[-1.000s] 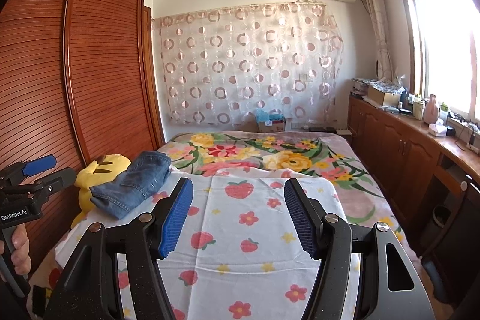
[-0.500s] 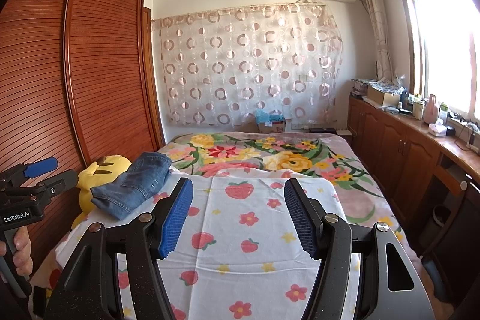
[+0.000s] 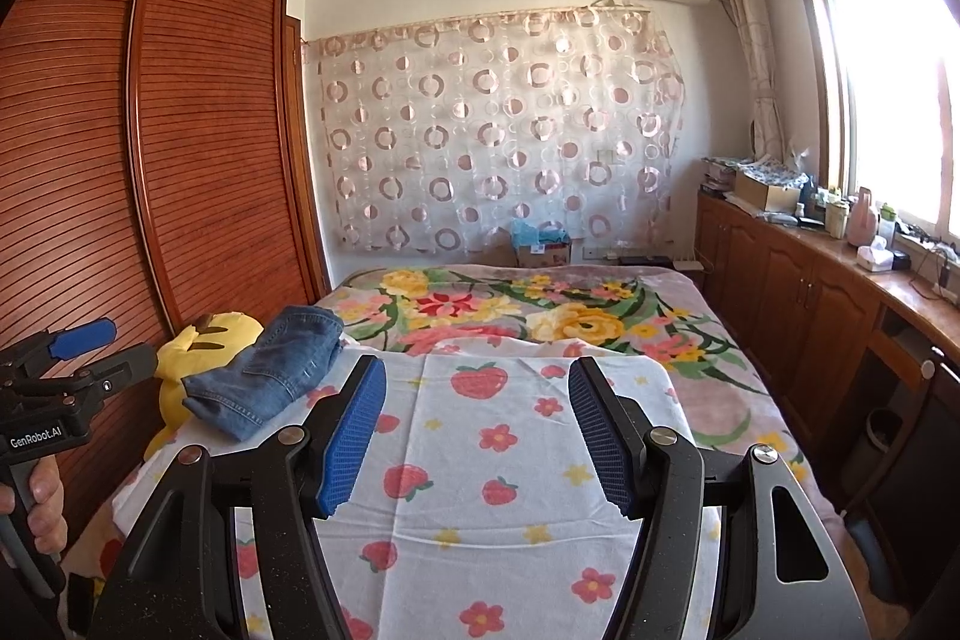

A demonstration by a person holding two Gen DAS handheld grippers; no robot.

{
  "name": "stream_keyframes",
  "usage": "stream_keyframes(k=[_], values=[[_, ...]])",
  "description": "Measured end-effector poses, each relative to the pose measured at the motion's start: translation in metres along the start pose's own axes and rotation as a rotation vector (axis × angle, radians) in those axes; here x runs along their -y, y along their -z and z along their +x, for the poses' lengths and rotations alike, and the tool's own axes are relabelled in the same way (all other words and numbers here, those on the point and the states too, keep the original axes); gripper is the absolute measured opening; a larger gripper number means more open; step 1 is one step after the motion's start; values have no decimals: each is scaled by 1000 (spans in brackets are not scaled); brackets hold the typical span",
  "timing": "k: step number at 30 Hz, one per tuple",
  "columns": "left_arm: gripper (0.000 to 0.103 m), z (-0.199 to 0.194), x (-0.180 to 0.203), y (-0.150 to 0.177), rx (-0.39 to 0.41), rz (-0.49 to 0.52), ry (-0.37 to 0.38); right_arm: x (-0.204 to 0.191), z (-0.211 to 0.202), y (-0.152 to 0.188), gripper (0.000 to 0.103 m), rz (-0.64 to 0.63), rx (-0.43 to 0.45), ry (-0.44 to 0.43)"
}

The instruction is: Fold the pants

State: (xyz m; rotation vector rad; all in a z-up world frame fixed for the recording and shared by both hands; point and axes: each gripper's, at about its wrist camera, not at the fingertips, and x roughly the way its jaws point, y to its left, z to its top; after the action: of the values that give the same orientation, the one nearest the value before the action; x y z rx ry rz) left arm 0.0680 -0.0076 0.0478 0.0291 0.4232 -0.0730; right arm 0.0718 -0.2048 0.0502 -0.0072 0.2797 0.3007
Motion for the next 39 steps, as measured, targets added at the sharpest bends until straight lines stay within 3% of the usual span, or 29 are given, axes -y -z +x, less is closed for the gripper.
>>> stream_keyframes(k=[39], values=[[85, -1, -1, 0, 1, -3, -1, 1, 1, 1, 66, -2, 8, 2]])
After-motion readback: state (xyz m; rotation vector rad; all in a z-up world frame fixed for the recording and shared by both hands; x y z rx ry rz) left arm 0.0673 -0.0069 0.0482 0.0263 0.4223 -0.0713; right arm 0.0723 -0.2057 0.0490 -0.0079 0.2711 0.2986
